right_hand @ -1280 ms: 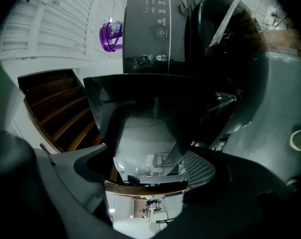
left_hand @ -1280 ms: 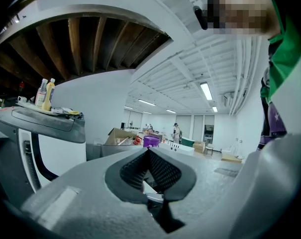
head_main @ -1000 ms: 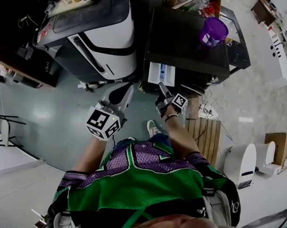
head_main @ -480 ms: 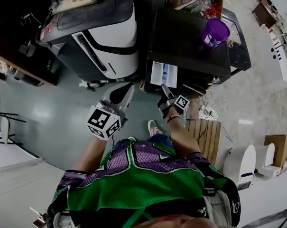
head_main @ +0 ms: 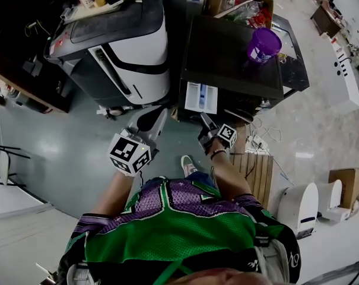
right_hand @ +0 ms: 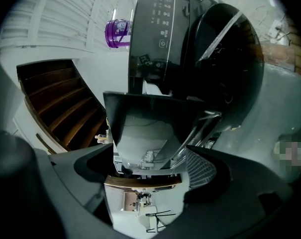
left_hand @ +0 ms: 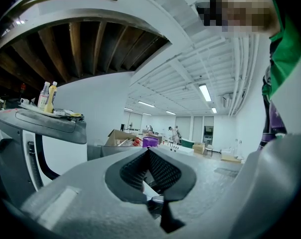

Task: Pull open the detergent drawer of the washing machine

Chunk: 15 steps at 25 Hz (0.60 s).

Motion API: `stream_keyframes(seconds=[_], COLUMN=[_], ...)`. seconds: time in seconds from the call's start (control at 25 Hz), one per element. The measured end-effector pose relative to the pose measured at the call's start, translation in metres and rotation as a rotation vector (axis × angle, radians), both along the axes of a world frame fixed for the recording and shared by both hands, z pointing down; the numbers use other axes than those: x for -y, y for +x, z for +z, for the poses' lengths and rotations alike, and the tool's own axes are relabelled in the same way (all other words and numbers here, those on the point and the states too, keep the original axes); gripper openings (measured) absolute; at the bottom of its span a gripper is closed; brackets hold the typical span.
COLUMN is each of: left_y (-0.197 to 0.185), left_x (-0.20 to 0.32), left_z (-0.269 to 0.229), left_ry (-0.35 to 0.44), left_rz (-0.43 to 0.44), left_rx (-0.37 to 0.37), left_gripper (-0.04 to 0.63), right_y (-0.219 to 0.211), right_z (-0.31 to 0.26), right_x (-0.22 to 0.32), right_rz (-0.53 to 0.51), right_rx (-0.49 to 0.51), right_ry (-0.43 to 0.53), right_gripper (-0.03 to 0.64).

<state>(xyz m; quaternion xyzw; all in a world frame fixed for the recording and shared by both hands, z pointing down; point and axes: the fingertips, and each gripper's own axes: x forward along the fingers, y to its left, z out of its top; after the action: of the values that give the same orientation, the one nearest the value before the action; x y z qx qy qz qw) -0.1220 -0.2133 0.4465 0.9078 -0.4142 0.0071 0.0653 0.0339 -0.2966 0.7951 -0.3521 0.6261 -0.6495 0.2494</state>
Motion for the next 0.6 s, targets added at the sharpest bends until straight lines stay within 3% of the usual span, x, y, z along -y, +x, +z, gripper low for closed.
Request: stream_keyframes(seconds=[0.32,0.6], left_y=[0.021,0.031], left_x=[0.007,0.018], left_z=[0.006,0.024], left_ry=[-0.005,-0.037], left_rz=[0.051,0.056], left_rx=[-0.011,0.009], left_gripper=[0.017,0.017], right_y=[0.055,0.082], right_z=[-0.004,-0.03], right_x=[-0.022,-0.021], right_rz=[0.047,-0.026], right_rx=[-0.076,-0.254], right_ry=[0.005,0.099], right_gripper=[0.445,0.445])
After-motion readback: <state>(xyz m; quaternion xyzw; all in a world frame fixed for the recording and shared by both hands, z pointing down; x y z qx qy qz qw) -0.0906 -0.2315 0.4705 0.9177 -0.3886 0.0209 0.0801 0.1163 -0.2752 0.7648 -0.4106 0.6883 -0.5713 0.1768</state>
